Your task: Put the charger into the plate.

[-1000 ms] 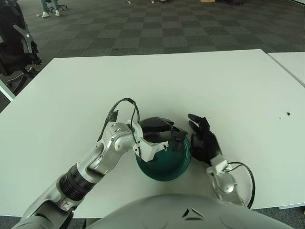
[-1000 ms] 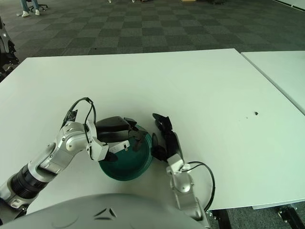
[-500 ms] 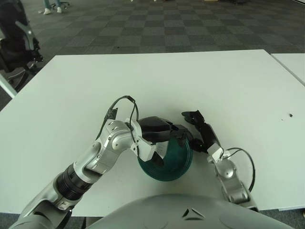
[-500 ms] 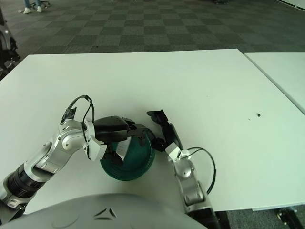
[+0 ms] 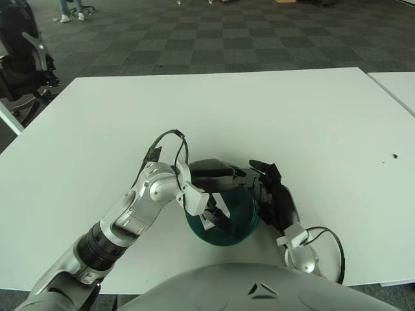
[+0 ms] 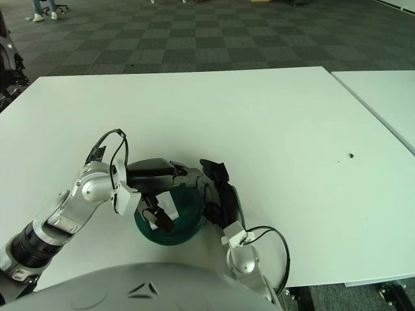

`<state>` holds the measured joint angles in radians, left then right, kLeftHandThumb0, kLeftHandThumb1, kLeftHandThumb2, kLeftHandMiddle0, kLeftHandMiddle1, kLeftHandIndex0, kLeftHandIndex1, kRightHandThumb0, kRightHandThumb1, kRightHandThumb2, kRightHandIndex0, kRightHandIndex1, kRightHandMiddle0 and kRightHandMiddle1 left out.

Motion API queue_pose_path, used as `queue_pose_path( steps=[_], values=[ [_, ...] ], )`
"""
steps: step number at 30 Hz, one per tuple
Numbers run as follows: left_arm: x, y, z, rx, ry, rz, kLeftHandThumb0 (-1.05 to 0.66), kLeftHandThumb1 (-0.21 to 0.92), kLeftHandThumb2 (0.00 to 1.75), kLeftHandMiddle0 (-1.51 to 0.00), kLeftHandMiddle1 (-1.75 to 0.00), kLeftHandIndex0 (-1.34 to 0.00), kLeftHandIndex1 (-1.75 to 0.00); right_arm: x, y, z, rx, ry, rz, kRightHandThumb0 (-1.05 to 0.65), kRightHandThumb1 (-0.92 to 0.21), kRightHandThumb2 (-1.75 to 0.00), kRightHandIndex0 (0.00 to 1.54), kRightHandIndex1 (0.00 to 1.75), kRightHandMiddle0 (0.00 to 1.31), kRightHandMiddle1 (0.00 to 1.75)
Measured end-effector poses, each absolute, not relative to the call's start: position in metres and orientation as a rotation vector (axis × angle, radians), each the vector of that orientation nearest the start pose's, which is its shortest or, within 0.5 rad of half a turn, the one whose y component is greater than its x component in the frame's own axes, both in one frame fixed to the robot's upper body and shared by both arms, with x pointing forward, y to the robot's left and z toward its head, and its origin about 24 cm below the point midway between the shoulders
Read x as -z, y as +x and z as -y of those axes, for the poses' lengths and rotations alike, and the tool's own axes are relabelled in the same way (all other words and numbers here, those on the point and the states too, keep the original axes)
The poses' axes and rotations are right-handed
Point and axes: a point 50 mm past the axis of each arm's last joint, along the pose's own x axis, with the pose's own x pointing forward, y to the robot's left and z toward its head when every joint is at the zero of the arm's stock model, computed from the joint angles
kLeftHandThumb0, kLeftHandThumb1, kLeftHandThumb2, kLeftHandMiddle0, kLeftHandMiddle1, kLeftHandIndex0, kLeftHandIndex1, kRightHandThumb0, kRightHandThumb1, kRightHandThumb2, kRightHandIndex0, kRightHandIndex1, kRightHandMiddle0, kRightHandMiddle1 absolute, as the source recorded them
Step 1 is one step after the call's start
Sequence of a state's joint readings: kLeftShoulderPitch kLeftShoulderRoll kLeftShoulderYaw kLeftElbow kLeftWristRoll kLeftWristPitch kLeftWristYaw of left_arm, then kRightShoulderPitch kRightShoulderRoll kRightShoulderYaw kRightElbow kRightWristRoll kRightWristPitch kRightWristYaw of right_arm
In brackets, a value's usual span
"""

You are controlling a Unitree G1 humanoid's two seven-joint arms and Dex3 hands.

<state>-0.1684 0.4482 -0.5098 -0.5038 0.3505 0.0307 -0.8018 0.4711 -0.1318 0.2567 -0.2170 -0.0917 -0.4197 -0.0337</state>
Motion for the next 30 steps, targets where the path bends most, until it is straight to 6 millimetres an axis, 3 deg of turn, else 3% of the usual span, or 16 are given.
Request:
queue_pose_path(
  steps=[5, 13, 20, 25, 30],
  values=[
    [-0.120, 0.201, -0.059, 1.247, 0.877, 0.325, -1.05, 0.92, 0.68, -0.20, -0.66, 0.00, -1.03, -0.054, 0.155, 0.144, -0.108, -0.172, 0.235, -0.94, -0.92, -0.87, 0.28, 0.07, 0.00, 0.46],
    [-0.121, 0.204, -0.065, 1.194, 0.817, 0.309, -1.05, 0.92, 0.75, -0.24, -0.79, 0.00, -1.15, -0.044, 0.151, 0.123, -0.157, -0.243, 0.177, -0.94, -0.92, -0.94, 0.31, 0.05, 0.00, 0.37],
    [-0.121, 0.205, -0.075, 1.063, 0.702, 0.276, -1.05, 0.92, 0.83, -0.30, -0.64, -0.02, -1.04, -0.034, 0.167, 0.102, -0.176, -0.190, 0.091, -0.90, -0.92, -1.02, 0.35, 0.04, 0.00, 0.41],
    [-0.124, 0.206, -0.079, 0.966, 0.589, 0.285, -1.05, 0.92, 0.88, -0.33, -0.44, 0.00, -0.83, -0.033, 0.184, 0.095, -0.184, -0.140, 0.072, -0.88, -0.92, -1.03, 0.35, 0.03, 0.00, 0.36],
    [-0.124, 0.213, -0.088, 0.868, 0.480, 0.270, -1.05, 0.92, 0.91, -0.33, -0.19, 0.00, -0.71, -0.009, 0.184, 0.100, -0.163, -0.089, 0.017, -0.81, -0.92, -1.03, 0.30, 0.01, 0.00, 0.34]
  ],
)
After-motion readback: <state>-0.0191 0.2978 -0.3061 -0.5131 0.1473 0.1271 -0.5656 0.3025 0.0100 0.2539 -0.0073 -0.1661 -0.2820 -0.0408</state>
